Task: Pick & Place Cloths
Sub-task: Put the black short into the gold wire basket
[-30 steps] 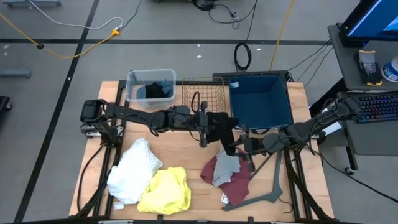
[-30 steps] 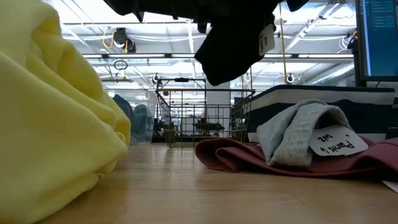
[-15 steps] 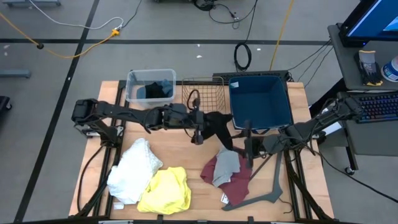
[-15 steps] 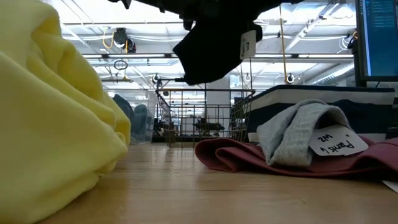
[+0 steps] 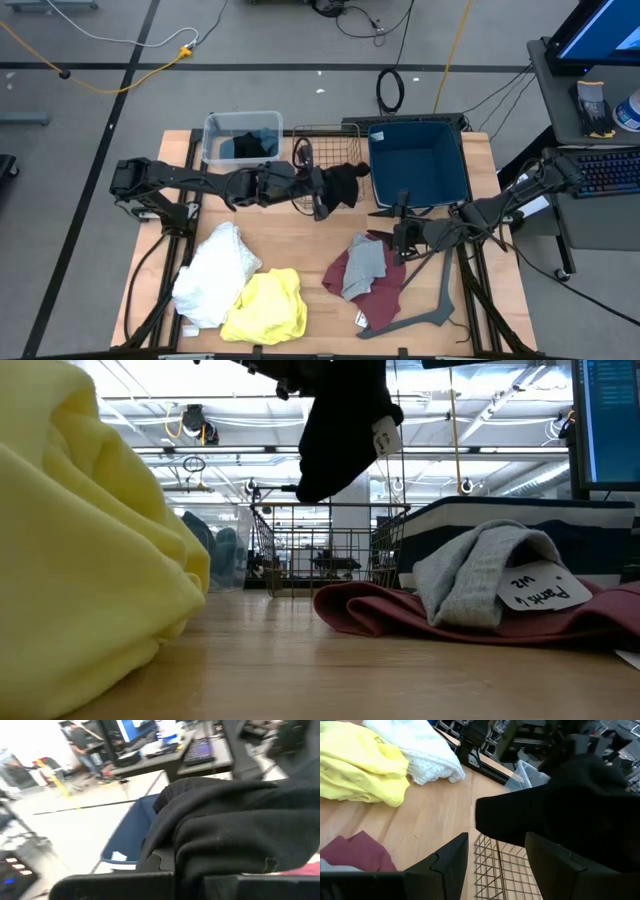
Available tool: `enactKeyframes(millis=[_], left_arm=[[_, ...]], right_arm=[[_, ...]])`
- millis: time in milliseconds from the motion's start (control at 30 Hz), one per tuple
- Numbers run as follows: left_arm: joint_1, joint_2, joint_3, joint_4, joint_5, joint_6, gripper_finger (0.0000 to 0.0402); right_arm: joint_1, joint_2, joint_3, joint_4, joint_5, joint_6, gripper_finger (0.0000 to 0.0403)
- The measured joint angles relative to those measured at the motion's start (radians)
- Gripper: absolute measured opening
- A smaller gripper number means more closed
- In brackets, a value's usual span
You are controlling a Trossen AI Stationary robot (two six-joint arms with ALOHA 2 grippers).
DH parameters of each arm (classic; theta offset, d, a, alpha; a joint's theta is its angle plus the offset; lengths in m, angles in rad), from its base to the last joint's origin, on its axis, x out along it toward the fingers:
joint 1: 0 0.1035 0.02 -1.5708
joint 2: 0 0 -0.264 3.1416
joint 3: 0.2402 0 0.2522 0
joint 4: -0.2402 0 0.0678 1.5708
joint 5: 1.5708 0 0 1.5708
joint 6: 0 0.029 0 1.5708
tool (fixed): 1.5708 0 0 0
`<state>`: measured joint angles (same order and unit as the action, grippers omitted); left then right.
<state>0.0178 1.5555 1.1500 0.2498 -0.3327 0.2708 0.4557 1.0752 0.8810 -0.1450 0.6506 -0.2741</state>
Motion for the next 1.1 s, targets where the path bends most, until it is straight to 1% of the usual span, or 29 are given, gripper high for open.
enactKeyframes(millis=[100, 167, 300, 633, 767, 900, 1100], left_arm=[[0.009, 0.000, 0.000, 0.014, -0.061, 0.028, 0.0000], [0.021, 0.000, 0.000, 0.017, -0.079, 0.040, 0.0000], [0.055, 0.001, 0.000, 0.057, -0.084, 0.059, 0.0000], [0.178, 0.001, 0.000, 0.095, -0.078, 0.071, 0.0000], [0.240, 0.001, 0.000, 0.092, -0.006, 0.027, 0.0000], [0.300, 0.001, 0.000, 0.074, 0.070, -0.055, 0.0000], [0.357, 0.001, 0.000, -0.023, 0.076, -0.165, 0.0000]], right_arm=[[-0.001, 0.000, 0.000, -0.009, 0.003, 0.002, 0.0193], [-0.001, 0.000, 0.000, -0.016, 0.003, 0.003, 0.0193], [-0.001, 0.000, 0.000, -0.045, 0.002, 0.043, 0.0192], [-0.001, 0.000, 0.000, -0.207, -0.001, 0.244, 0.0192], [-0.002, 0.000, 0.000, -0.243, -0.004, 0.304, 0.0192], [-0.002, 0.000, 0.000, -0.255, -0.060, 0.319, 0.0192], [-0.002, 0.000, 0.000, -0.249, -0.138, 0.356, 0.0192]])
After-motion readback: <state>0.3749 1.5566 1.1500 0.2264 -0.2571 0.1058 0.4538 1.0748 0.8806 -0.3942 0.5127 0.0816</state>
